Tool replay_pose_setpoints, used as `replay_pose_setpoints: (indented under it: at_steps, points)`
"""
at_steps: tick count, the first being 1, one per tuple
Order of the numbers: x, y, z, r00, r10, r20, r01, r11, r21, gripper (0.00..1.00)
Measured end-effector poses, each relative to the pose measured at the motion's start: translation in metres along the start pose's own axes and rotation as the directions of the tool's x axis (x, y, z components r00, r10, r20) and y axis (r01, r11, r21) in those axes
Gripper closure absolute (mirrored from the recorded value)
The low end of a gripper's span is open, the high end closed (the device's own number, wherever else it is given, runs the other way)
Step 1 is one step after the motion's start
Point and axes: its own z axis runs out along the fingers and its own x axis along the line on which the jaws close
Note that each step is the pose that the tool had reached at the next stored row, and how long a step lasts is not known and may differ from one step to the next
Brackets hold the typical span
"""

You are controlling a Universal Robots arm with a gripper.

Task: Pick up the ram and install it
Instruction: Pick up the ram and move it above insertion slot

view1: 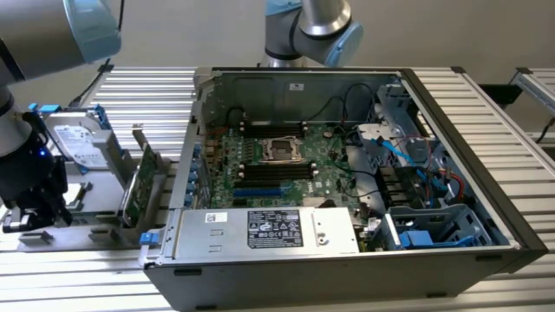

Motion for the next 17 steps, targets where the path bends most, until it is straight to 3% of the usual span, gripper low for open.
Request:
replay_pose_setpoints:
  at_steps: [7,17]
  points:
    - [0.001,-0.0115,-0.0325,1.0000,0.000,0.0011,0.000,0.9999,-0.0101,0.86]
    - [0.005,-0.0427,-0.0794,1.0000,0.000,0.0026,0.000,0.9996,-0.0275,0.86]
